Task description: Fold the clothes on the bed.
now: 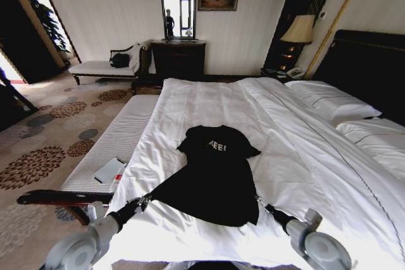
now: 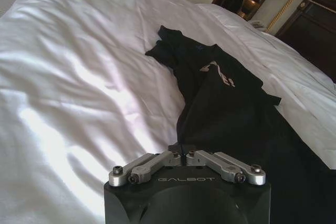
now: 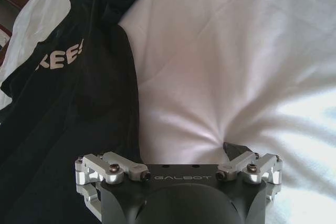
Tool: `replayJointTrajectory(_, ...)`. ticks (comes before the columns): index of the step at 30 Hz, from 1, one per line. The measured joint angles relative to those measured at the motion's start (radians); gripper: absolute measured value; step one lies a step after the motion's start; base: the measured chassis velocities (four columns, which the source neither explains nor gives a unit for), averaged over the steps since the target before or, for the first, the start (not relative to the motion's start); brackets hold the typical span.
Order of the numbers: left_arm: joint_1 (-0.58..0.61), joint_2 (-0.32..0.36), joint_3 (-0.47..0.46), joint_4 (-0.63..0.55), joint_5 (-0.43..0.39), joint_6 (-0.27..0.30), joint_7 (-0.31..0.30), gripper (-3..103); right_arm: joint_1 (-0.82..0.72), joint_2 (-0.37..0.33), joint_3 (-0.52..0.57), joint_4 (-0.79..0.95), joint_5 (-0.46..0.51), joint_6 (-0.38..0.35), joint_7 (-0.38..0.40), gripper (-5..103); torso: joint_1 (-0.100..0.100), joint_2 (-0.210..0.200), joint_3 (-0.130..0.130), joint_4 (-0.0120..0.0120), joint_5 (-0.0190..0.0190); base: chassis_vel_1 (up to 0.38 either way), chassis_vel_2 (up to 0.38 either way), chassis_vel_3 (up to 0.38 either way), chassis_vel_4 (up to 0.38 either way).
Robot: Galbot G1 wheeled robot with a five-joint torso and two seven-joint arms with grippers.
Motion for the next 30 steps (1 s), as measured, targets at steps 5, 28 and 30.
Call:
replayJointTrajectory(5, -0.028, -0.012, 0.052, 0.007, 0.023, -0.002, 0.000, 0, -0.070, 0.009, 0.009, 0.036, -0.054, -0.013, -0.019, 100, 0.000, 0.000, 0.000, -0.0001, 0.0000, 0.000, 0.000, 0.000, 0.000)
replayJointTrajectory(28, -0.101, -0.011, 0.143, 0.018, 0.055, -0.004, 0.000, 0, -0.104, 0.045, -0.040, 0.096, -0.089, -0.033, 0.000, 66, 0.000, 0.000, 0.000, -0.0002, 0.0000, 0.000, 0.000, 0.000, 0.000)
replayJointTrajectory(30, -0.101, -0.014, 0.151, 0.017, 0.061, -0.004, 0.000, 0, -0.104, 0.043, -0.042, 0.098, -0.089, -0.032, 0.000, 55, 0.000, 0.000, 0.000, -0.0002, 0.0001, 0.000, 0.000, 0.000, 0.000)
